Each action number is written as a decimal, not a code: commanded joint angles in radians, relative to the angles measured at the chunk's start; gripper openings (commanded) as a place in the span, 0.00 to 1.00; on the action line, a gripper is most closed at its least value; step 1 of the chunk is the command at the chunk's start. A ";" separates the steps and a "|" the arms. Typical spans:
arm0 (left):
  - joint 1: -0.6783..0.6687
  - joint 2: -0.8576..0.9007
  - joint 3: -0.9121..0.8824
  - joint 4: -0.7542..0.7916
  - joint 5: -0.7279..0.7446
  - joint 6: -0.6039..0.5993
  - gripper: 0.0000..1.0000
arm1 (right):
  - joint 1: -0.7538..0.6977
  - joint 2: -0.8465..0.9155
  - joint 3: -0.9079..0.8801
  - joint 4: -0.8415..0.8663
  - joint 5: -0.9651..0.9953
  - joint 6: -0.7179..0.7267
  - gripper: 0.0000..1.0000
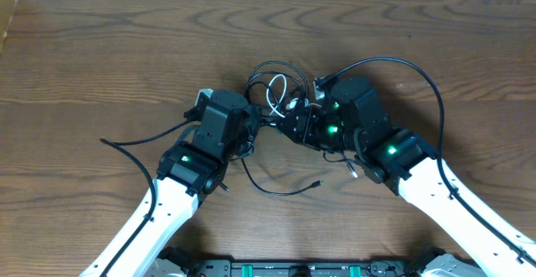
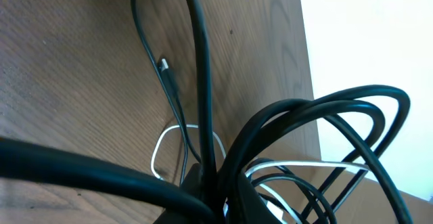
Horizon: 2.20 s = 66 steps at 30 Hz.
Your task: Untangle cables
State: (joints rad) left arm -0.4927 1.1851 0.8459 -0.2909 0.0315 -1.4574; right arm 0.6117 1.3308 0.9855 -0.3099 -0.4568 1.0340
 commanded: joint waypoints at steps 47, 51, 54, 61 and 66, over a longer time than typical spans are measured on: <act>0.002 0.005 0.009 0.008 -0.152 0.306 0.08 | -0.153 -0.126 0.006 -0.219 -0.252 -0.225 0.18; 0.002 0.005 0.009 0.008 -0.135 0.305 0.08 | -0.125 -0.099 0.006 -0.173 -0.252 -0.050 0.17; 0.002 0.005 0.009 0.008 -0.127 0.305 0.08 | -0.078 -0.074 0.006 -0.105 -0.251 -0.006 0.15; 0.002 0.005 0.009 0.007 -0.124 0.305 0.08 | 0.010 0.013 0.006 -0.007 -0.199 0.045 0.13; 0.002 0.005 0.009 0.008 -0.116 0.305 0.08 | 0.011 0.058 0.006 0.033 -0.167 0.100 0.17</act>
State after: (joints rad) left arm -0.4927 1.1851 0.8459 -0.2874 -0.1017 -1.1698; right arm 0.6186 1.3689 0.9863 -0.2813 -0.6624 1.0817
